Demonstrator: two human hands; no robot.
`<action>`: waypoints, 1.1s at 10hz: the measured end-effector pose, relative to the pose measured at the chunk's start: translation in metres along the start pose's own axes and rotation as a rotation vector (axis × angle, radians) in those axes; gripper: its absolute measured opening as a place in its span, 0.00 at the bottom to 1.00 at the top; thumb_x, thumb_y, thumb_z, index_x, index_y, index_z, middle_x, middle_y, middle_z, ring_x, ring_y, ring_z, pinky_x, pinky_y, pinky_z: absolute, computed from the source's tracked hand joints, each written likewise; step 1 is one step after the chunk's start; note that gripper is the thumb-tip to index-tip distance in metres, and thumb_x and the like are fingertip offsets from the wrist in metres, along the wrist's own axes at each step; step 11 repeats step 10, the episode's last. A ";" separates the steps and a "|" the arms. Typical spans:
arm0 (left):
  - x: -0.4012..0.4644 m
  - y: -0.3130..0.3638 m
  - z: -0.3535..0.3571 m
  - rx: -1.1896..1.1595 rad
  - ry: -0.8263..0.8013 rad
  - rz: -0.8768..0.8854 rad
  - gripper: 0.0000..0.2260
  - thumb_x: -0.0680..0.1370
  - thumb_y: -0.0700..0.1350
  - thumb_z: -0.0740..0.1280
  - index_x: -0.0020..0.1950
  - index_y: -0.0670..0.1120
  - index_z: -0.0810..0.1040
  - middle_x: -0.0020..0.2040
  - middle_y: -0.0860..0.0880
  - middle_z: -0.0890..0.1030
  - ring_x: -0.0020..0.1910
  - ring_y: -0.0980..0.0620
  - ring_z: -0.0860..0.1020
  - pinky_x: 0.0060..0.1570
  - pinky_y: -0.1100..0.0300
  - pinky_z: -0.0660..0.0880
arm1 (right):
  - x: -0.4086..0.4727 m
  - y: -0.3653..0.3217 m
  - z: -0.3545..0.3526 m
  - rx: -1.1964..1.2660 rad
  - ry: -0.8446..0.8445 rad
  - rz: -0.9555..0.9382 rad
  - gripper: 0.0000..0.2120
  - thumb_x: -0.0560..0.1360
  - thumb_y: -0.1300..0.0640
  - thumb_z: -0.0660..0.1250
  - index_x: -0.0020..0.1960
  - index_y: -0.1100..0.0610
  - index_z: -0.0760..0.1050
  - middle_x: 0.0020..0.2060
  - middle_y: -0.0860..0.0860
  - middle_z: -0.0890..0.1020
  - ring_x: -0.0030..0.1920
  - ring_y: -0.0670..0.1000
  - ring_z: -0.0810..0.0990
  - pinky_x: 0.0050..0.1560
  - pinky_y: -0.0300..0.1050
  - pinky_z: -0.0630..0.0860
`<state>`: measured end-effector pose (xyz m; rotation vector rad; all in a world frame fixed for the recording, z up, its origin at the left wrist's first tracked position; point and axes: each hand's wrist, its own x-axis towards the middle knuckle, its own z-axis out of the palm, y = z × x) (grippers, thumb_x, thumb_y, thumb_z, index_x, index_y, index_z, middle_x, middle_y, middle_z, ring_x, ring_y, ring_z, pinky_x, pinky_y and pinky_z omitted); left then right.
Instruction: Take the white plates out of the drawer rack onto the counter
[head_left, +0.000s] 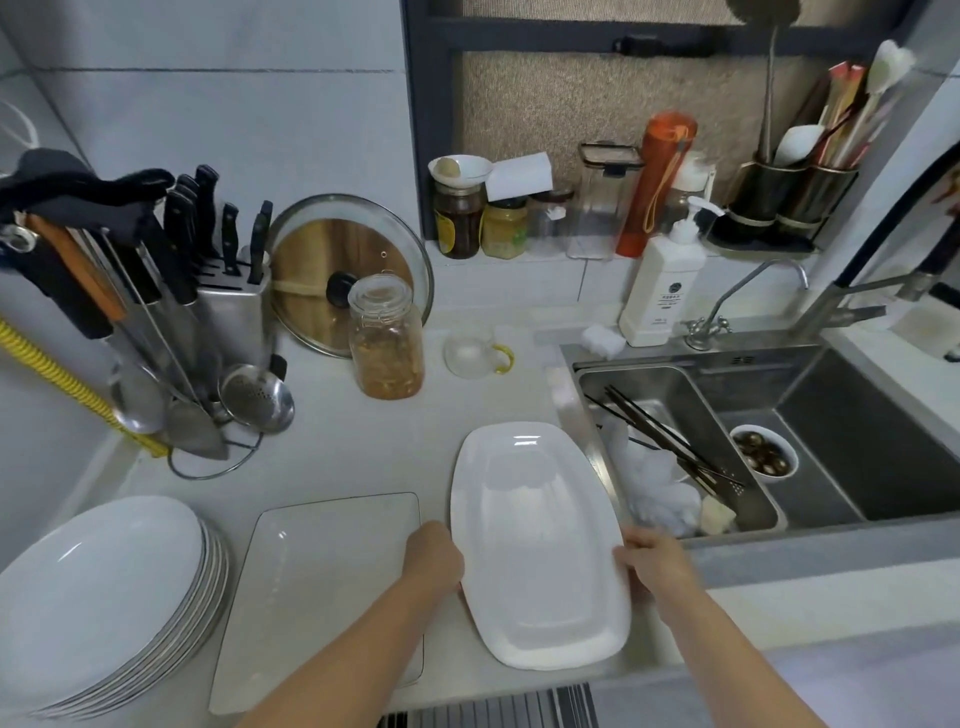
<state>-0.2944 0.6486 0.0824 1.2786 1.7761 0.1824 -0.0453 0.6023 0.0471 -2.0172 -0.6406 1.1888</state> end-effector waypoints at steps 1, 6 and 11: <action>0.000 0.000 0.003 0.021 0.023 -0.012 0.14 0.72 0.30 0.58 0.54 0.32 0.76 0.55 0.36 0.80 0.54 0.38 0.80 0.53 0.48 0.79 | -0.001 0.003 0.001 -0.002 0.028 -0.005 0.15 0.72 0.73 0.63 0.51 0.58 0.81 0.42 0.55 0.82 0.43 0.55 0.78 0.44 0.46 0.75; -0.020 0.002 0.010 0.357 0.006 0.073 0.15 0.78 0.34 0.55 0.63 0.37 0.73 0.64 0.41 0.76 0.62 0.45 0.76 0.59 0.59 0.72 | -0.031 -0.002 0.011 -0.869 0.075 -0.255 0.15 0.79 0.63 0.54 0.64 0.60 0.70 0.63 0.57 0.74 0.61 0.54 0.76 0.62 0.47 0.72; -0.116 0.005 -0.040 0.437 0.165 0.286 0.13 0.78 0.45 0.57 0.59 0.48 0.76 0.63 0.49 0.77 0.62 0.47 0.75 0.52 0.60 0.70 | -0.126 -0.041 0.016 -1.156 0.040 -0.683 0.20 0.80 0.51 0.54 0.70 0.54 0.63 0.65 0.51 0.72 0.65 0.53 0.71 0.63 0.49 0.71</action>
